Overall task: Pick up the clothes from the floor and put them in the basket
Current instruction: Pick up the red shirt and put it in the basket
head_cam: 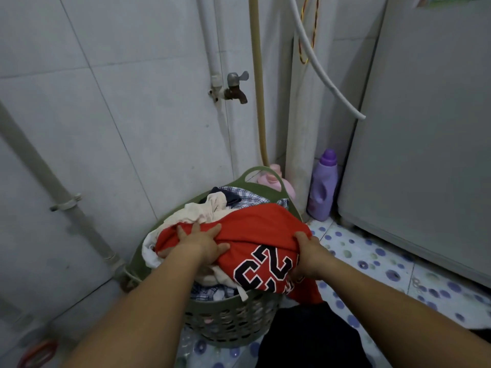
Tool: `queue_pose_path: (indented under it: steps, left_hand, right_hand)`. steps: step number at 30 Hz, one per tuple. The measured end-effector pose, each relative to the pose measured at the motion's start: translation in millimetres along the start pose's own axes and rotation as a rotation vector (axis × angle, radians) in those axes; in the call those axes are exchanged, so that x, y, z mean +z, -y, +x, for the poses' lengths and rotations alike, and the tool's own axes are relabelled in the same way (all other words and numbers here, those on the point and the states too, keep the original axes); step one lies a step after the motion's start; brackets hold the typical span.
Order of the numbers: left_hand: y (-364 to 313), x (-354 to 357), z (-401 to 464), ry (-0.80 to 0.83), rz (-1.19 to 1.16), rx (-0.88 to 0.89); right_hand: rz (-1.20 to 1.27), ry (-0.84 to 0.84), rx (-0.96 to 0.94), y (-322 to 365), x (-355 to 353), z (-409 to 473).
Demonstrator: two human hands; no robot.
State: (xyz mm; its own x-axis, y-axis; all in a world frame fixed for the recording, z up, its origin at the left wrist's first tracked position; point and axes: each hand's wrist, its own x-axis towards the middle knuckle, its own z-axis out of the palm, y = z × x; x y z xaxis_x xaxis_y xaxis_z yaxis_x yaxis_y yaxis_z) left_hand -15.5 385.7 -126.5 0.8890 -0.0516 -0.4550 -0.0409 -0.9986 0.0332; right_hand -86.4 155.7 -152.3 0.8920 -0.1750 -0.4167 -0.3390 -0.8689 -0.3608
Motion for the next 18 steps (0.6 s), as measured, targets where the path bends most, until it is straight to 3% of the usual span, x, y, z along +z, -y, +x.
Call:
queue_pose_path:
  steps: [8,13,16,18]
  left_hand:
    - [3,4,3,0.002,0.013,-0.023]
    - [6,11,-2,-0.118,-0.022,-0.035]
    - [17,15,5,-0.016,0.073,-0.055]
    - [21,15,2,-0.035,0.009,-0.077]
  right_hand:
    - [-0.278,-0.159,-0.208,6,-13,-3]
    - [-0.374,-0.442,-0.311,54,-68,-21]
    - [-0.333,-0.569,-0.502,89,-82,-36]
    - [-0.350,-0.576,-0.635,101,-77,-40]
